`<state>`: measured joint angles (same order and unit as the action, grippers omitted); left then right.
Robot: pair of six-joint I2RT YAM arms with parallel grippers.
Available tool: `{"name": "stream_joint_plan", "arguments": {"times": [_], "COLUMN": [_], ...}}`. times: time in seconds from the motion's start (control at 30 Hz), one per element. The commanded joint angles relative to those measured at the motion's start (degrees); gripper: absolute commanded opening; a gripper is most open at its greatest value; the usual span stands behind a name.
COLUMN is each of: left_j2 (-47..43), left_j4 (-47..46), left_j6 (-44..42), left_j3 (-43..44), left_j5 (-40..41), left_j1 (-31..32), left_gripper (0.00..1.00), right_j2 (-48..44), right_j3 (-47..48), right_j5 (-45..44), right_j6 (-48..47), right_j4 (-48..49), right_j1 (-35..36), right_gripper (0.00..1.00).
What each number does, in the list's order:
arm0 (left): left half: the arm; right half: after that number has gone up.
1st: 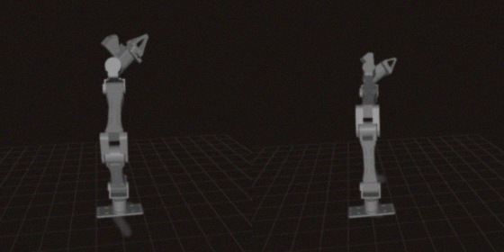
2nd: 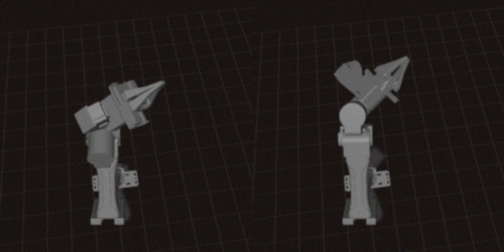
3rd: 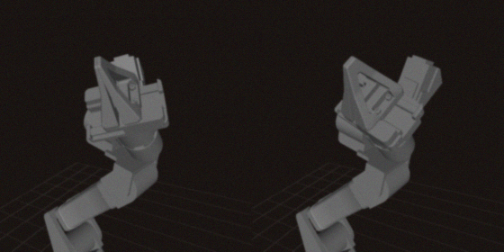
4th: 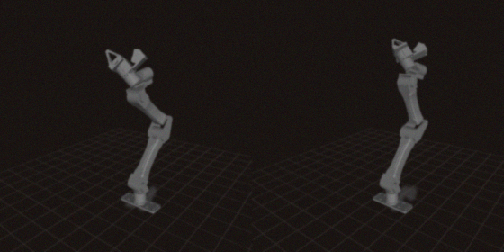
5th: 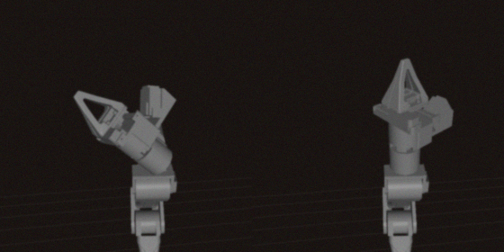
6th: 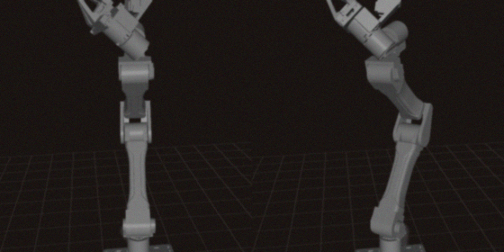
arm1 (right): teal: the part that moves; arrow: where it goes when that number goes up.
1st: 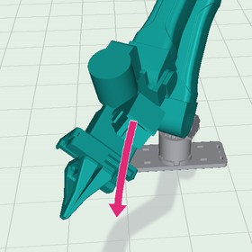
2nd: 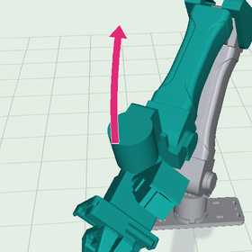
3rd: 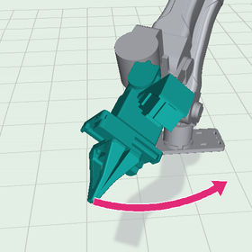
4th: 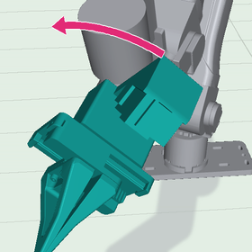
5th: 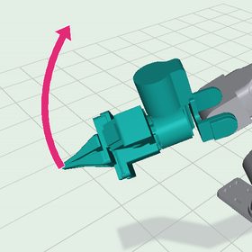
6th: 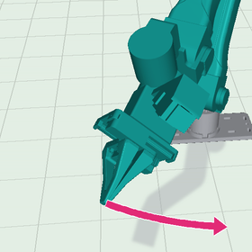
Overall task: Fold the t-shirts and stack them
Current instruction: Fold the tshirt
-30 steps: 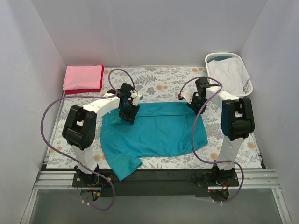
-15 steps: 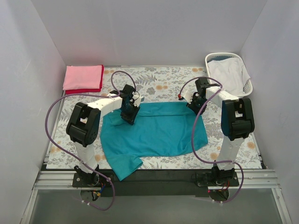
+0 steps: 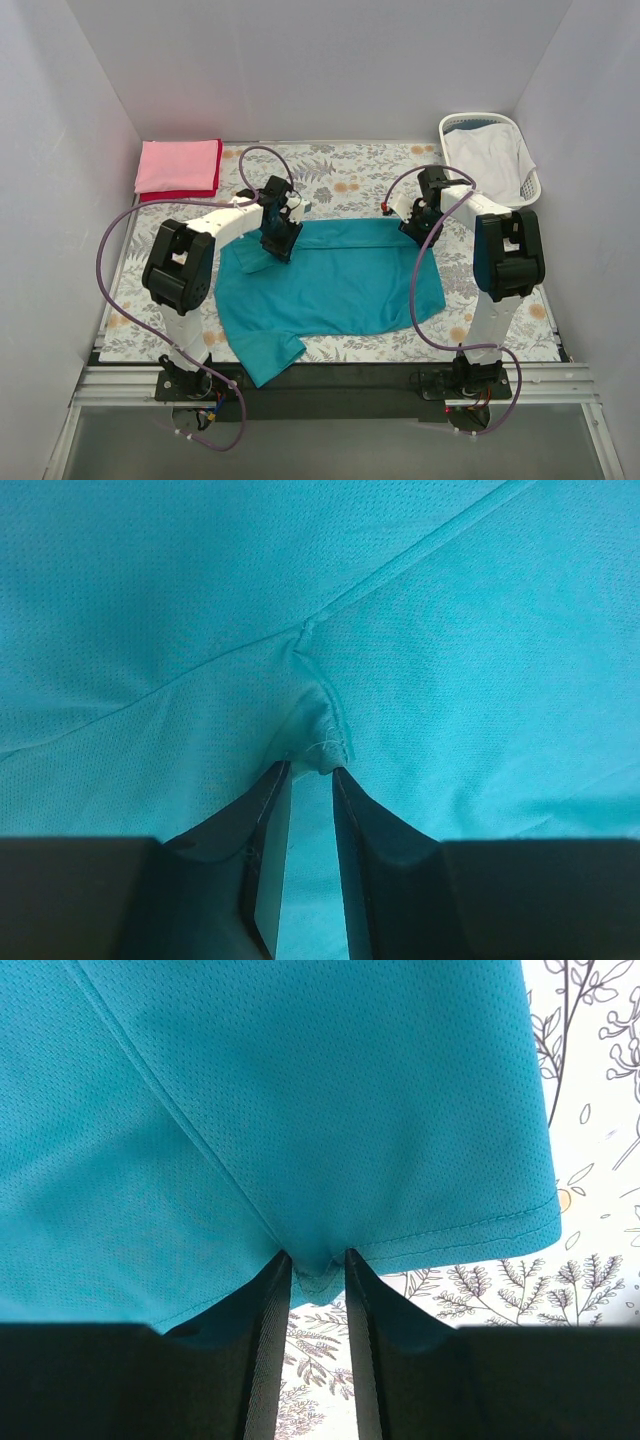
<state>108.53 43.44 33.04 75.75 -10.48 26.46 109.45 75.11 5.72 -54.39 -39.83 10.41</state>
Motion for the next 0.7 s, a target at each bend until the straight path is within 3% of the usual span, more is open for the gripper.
{"name": "stream_joint_plan", "arguments": {"times": [0.0,0.67], "left_j2": [-1.3,-0.4], "left_j4": [0.5,0.8], "left_j6": [0.3,0.2], "left_j3": [1.9,2.3], "left_j5": [-0.7,-0.8], "left_j1": [0.6,1.0], "left_gripper": [0.23,0.24], "right_j2": [-2.9,-2.3], "right_j3": [0.8,0.0], "right_j5": [0.1,-0.7], "right_j6": [-1.2,-1.7], "right_j4": [-1.9,-3.0], "right_j1": [0.2,0.6], "right_gripper": [0.36,0.33]}}
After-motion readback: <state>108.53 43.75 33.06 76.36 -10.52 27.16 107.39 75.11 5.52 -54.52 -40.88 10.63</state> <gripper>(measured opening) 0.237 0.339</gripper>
